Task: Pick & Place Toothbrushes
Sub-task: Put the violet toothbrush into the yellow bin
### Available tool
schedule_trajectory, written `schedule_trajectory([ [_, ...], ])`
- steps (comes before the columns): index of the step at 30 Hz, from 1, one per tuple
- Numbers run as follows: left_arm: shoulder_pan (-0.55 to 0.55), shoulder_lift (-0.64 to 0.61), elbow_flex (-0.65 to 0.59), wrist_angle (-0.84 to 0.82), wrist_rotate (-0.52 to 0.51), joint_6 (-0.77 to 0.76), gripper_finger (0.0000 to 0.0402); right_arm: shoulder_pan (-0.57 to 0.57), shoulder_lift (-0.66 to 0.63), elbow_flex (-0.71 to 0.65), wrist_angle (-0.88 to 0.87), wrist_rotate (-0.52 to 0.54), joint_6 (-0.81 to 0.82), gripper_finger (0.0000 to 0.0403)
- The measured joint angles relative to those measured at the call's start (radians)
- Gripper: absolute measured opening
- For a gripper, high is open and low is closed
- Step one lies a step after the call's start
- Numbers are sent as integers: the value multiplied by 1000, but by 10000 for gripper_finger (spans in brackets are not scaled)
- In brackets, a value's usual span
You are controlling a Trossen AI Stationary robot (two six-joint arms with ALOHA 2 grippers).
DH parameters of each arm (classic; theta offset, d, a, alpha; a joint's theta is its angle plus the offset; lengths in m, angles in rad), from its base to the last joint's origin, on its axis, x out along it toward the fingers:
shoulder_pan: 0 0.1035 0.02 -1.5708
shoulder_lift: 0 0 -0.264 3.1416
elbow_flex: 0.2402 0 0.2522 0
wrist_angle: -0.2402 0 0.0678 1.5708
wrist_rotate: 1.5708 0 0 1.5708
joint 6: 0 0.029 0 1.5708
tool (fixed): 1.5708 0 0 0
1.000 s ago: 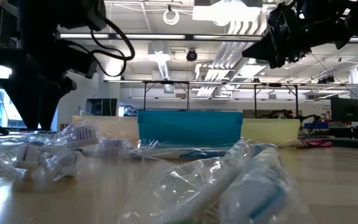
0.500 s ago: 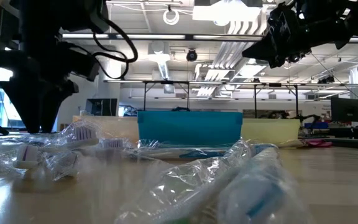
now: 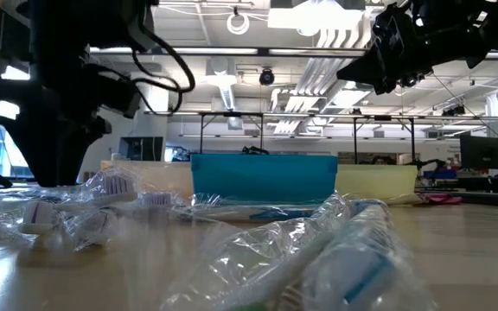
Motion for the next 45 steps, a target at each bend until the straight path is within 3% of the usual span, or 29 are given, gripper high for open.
schedule_trajectory([
  [7,0,83,0,38,1,40,167,0,0,0,-7,0,0,3],
  [14,0,87,1,42,4,60,162,0,0,0,-8,0,0,3],
  [27,1,89,1,44,48,102,36,0,0,0,-8,0,0,3],
  [45,0,85,-1,-37,54,266,35,0,0,0,-7,0,0,3],
])
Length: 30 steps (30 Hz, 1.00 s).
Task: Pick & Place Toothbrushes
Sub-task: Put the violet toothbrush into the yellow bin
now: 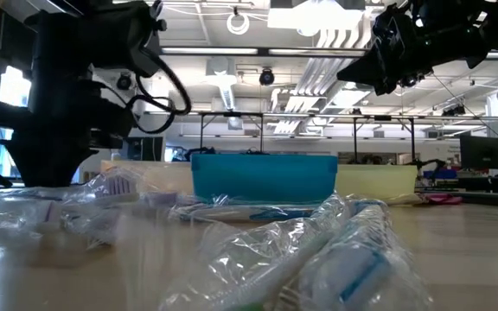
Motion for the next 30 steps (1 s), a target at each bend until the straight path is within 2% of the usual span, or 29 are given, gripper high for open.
schedule_trajectory([
  [9,29,-38,-3,-179,-7,7,35,0,0,0,1,0,0,3],
  [22,209,-90,-2,-159,-6,52,35,0,0,0,9,3,10,3],
  [30,256,-90,-1,-157,17,100,35,0,0,0,12,3,10,3],
])
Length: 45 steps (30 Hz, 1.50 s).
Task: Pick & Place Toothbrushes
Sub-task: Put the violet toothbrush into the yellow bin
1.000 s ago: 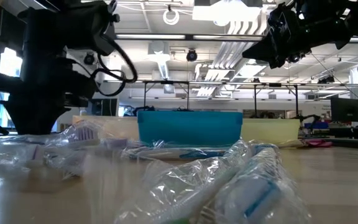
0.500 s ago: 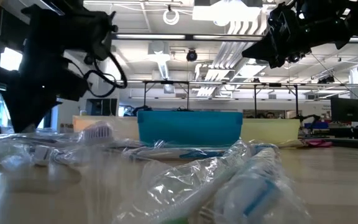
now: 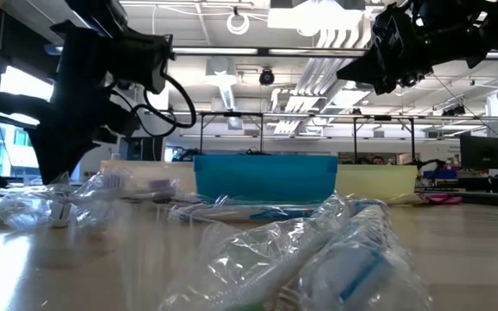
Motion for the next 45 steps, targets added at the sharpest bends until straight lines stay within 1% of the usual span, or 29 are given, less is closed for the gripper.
schedule_trajectory([
  [8,-1,0,1,4,35,29,35,0,0,0,0,0,0,3],
  [19,-4,0,1,-3,90,20,35,0,0,0,0,0,0,3],
  [26,-58,0,1,-5,90,11,35,0,0,0,0,0,-1,3],
  [31,-116,0,4,-24,86,-92,35,0,0,0,0,0,-3,3],
  [37,-176,0,87,-122,64,-198,35,0,0,0,0,-1,-3,3],
  [45,-198,-1,300,-199,-29,-220,35,0,0,0,-3,-3,-3,3],
])
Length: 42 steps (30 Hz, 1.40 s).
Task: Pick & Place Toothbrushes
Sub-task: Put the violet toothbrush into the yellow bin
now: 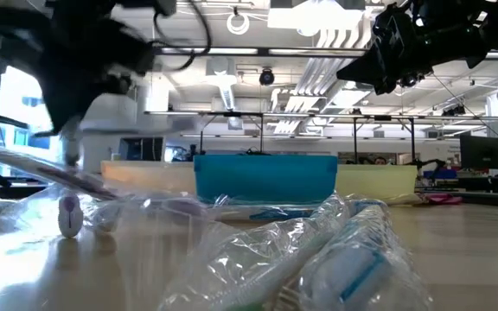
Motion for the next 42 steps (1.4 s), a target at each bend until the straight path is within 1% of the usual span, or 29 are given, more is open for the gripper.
schedule_trajectory([
  [4,1,0,121,-50,-85,7,35,0,0,0,0,0,0,3],
  [10,15,0,275,-88,-242,70,35,0,0,0,0,-1,0,3],
  [13,57,0,328,-96,-259,95,35,0,0,0,-1,-2,-3,3],
  [16,113,0,349,-99,-246,118,35,0,0,0,-14,-5,-4,3],
  [19,168,0,345,-96,-196,134,35,0,0,0,-52,-5,-5,3],
  [24,222,1,276,-12,-117,153,35,0,0,0,-105,-5,-7,3],
  [29,222,0,180,45,-22,157,35,0,0,0,-109,-5,-8,3],
  [31,209,0,140,79,11,135,35,0,0,0,-107,-5,-8,3],
  [34,203,0,93,113,19,127,35,0,0,0,-96,-3,-8,3],
  [36,196,0,83,144,24,128,35,0,0,0,-73,-4,-8,3],
  [39,196,0,81,167,31,138,35,0,4,0,-13,-48,4,3],
  [42,197,0,81,183,30,140,35,0,24,0,57,-140,35,3],
])
